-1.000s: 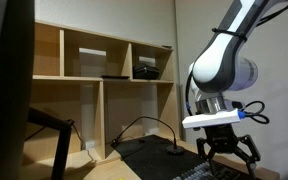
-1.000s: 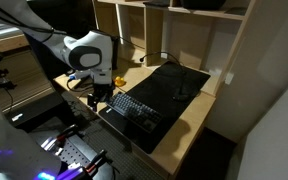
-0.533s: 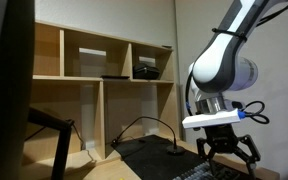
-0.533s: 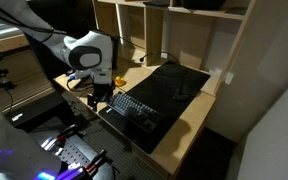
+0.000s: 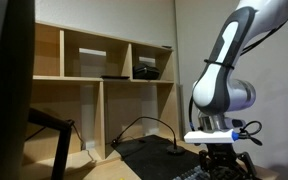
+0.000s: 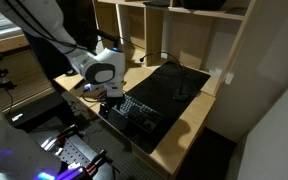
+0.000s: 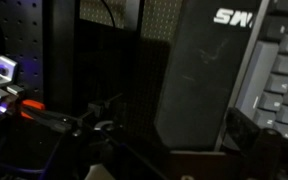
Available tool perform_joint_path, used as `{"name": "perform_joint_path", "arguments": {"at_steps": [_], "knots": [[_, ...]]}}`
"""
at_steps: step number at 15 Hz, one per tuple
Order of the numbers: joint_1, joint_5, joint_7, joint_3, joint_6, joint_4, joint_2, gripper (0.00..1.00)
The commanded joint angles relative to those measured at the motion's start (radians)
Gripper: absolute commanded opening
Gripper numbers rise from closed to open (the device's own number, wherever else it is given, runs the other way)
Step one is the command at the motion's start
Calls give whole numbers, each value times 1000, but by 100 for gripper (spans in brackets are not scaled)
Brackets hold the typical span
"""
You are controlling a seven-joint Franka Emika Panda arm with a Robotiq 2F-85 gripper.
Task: Pick up the rubber ducky and place it on the left
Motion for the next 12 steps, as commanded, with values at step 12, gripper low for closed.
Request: {"name": "perform_joint_path", "arguments": {"at_steps": [12], "knots": [[47, 1, 28, -41, -30, 21, 15, 100]]}}
